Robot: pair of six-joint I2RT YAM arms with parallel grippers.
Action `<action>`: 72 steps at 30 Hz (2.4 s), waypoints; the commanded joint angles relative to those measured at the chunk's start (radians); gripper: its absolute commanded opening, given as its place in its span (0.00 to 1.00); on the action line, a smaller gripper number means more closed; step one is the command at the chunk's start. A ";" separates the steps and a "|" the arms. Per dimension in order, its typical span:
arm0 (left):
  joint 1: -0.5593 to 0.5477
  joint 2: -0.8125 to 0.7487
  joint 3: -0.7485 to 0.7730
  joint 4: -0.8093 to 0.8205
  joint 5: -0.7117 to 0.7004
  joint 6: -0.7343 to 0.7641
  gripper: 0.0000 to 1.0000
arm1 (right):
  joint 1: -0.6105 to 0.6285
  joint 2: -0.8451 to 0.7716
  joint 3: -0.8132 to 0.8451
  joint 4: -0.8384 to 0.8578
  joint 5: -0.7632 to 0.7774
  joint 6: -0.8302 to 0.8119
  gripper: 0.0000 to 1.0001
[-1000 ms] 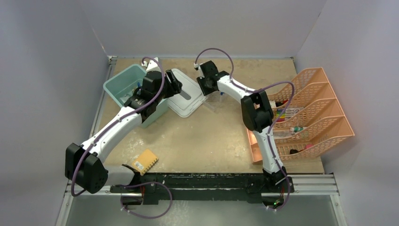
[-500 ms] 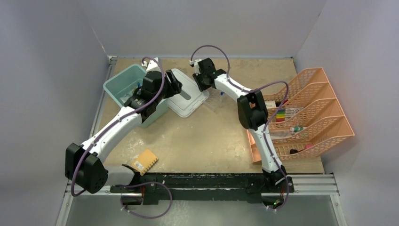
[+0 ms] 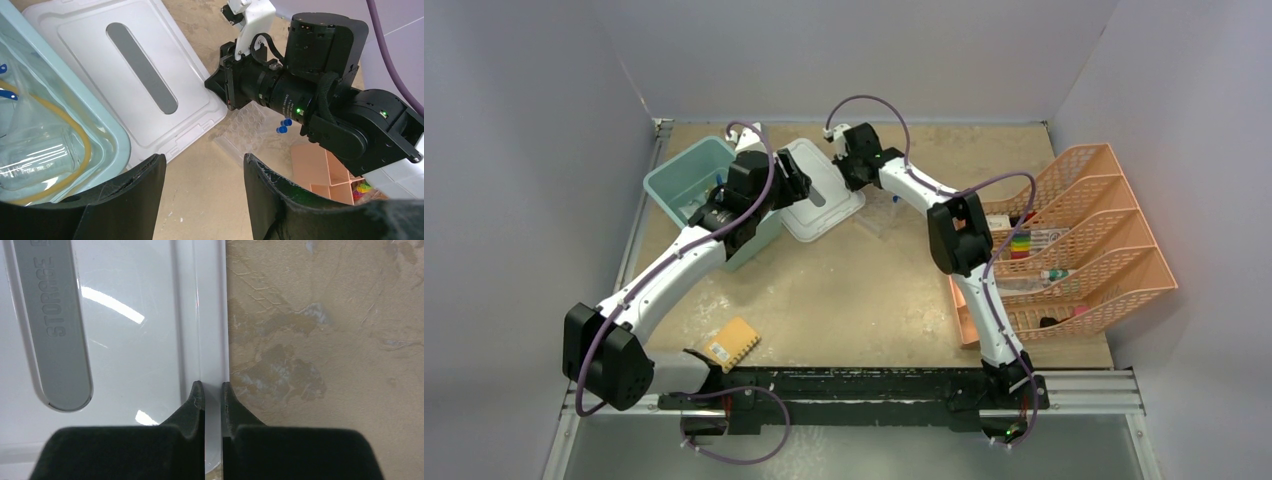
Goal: Organize the chemistry lab equipment
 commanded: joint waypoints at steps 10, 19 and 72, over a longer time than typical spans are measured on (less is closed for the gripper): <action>0.014 0.014 0.072 -0.023 -0.033 -0.044 0.59 | -0.111 -0.142 0.049 0.011 -0.107 0.188 0.00; 0.041 0.060 0.152 -0.107 -0.019 -0.098 0.64 | -0.177 -0.161 0.058 0.040 -0.247 0.291 0.00; 0.156 0.014 0.157 -0.214 -0.249 -0.154 0.65 | 0.151 -0.055 0.033 -0.106 0.009 0.215 0.28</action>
